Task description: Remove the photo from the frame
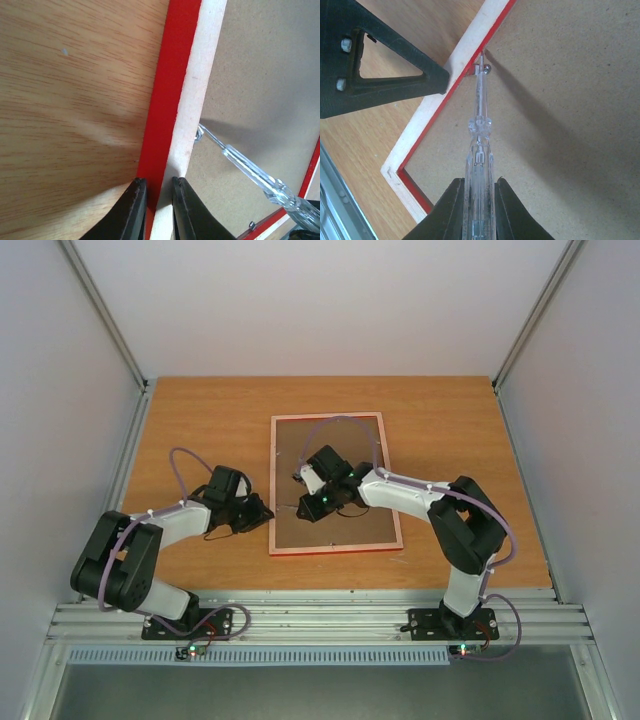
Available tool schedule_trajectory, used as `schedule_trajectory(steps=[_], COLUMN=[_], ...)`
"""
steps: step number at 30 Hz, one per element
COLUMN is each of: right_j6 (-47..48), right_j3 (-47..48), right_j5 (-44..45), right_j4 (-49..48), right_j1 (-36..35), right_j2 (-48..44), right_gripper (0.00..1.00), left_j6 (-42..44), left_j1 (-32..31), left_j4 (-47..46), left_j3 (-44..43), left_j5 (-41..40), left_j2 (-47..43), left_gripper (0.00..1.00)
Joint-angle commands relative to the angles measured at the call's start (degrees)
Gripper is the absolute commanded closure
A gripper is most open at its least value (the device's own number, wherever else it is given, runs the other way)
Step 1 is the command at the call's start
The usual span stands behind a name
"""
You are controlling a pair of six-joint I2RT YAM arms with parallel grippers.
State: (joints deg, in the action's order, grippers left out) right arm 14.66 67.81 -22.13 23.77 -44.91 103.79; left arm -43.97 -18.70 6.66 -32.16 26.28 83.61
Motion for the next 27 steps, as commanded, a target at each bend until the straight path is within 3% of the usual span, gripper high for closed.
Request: schedule_trajectory(steps=[1,20,27], right_j6=[-0.3,2.3,2.6], right_j3=[1.9,3.1,2.1], right_j5=[-0.9,-2.9,0.5], right_j4=[1.3,8.0,9.2], right_j1=[-0.2,-1.3,-1.3], right_j2=[1.2,1.5,-0.1], right_gripper=[0.99,0.99,0.99], left_j6=[1.2,1.4,1.4], left_j1=[0.0,0.0,0.0], left_j4=[-0.8,-0.8,-0.4], left_j3=[-0.3,-0.1,0.1], left_j5=[-0.5,-0.7,-0.8], left_j2=[0.3,0.8,0.3], left_gripper=[0.85,0.85,0.85])
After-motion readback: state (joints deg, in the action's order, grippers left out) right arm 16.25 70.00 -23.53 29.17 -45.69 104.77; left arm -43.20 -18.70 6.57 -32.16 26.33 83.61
